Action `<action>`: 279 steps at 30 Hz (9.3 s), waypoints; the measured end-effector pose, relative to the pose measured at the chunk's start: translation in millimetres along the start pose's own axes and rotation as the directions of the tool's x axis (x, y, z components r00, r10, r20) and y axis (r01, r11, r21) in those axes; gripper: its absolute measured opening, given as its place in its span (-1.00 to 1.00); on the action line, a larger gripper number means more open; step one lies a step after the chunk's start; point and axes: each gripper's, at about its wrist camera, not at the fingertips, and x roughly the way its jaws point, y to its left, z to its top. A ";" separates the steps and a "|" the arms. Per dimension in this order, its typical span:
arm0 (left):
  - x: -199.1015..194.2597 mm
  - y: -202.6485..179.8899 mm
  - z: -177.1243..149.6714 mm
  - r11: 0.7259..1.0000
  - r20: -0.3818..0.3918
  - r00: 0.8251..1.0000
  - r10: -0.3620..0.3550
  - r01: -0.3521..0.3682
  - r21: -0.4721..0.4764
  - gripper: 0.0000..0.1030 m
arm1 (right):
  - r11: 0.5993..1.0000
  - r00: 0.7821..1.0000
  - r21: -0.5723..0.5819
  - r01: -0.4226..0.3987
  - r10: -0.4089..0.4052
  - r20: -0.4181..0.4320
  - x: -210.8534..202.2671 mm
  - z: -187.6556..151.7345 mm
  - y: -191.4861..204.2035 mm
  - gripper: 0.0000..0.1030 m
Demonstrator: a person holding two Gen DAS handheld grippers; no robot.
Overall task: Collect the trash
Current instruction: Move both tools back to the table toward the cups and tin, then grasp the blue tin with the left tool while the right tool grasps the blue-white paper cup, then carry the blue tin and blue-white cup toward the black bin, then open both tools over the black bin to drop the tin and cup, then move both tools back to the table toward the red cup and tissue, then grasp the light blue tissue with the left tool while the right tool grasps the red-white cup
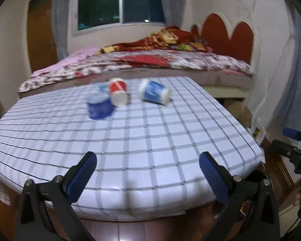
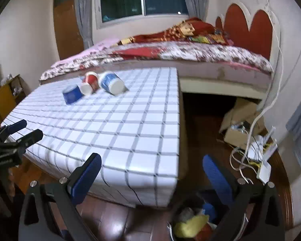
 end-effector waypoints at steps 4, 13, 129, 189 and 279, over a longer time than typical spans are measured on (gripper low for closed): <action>6.6 37.3 20.9 0.998 0.025 0.998 0.060 -0.059 -0.036 0.98 | 1.000 0.999 -0.025 -0.017 0.018 0.037 -2.3 18.8 20.1 0.98; 76.6 98.2 63.0 0.985 -0.037 0.990 0.134 -0.137 -0.108 0.98 | 0.993 0.996 -0.082 -0.084 0.086 0.028 57.0 66.5 54.3 0.98; -8.2 -227.0 -42.0 0.828 -0.160 0.866 -0.474 0.500 0.252 0.52 | 0.947 0.965 0.182 0.263 -0.256 -0.061 -100.0 -96.7 -163.6 0.16; 96.4 -242.5 -136.5 0.887 -0.402 0.846 -0.350 0.437 0.148 0.98 | 0.942 0.792 -0.180 0.283 -0.336 -0.511 45.1 -194.2 -166.5 0.97; 159.0 193.0 78.6 0.987 -0.043 0.990 0.137 -0.140 -0.083 0.98 | 0.976 0.970 -0.082 -0.200 0.185 -0.158 296.2 162.0 202.5 0.97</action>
